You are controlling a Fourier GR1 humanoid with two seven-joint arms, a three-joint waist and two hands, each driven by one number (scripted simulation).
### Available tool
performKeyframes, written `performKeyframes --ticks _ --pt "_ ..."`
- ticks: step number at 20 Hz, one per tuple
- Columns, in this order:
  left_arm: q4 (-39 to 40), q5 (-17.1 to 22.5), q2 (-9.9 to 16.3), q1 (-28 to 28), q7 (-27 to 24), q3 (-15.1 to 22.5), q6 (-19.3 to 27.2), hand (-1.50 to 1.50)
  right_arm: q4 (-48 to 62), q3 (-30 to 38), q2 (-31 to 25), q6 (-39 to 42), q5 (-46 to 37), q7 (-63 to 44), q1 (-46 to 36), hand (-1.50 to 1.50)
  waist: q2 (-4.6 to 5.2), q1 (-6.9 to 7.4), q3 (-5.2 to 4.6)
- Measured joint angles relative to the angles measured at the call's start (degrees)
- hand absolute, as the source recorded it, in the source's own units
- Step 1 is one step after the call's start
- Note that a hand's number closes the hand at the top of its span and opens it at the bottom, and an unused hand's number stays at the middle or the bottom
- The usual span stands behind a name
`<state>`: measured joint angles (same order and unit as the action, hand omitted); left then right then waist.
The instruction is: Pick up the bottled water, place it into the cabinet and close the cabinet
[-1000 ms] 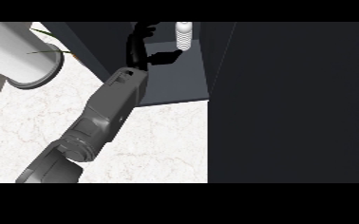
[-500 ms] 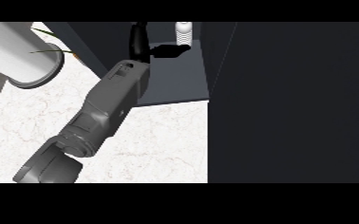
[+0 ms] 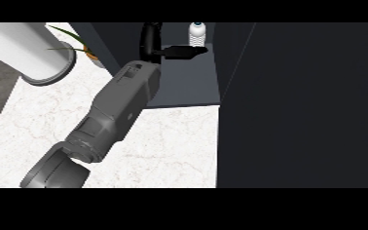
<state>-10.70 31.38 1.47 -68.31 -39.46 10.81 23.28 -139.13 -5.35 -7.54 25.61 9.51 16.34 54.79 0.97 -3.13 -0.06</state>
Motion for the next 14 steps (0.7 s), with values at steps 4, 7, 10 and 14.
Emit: performKeyframes --ticks 4,7,10,14 --pt "-2.29 0.38 -0.89 1.54 0.10 0.46 -0.44 -1.50 0.09 -1.91 1.25 -0.90 -0.01 -1.43 -0.34 -1.50 -0.43 0.69 0.02" --pt "-4.97 0.79 -1.19 3.61 0.08 1.08 -0.72 -1.50 -0.15 -3.54 1.90 -1.47 -0.11 -2.29 -0.27 -1.50 -0.75 1.27 0.02" --pt "-9.82 1.79 -1.32 7.75 0.73 3.20 -1.44 -1.50 -0.20 -3.78 2.07 -1.88 -0.19 -2.71 0.03 -1.50 -1.13 1.86 0.03" --pt "-17.27 3.27 -1.40 13.14 2.20 6.75 -2.79 -1.50 -0.17 -3.61 2.20 -2.34 -0.27 -3.05 -0.26 -1.50 -1.32 2.34 0.03"
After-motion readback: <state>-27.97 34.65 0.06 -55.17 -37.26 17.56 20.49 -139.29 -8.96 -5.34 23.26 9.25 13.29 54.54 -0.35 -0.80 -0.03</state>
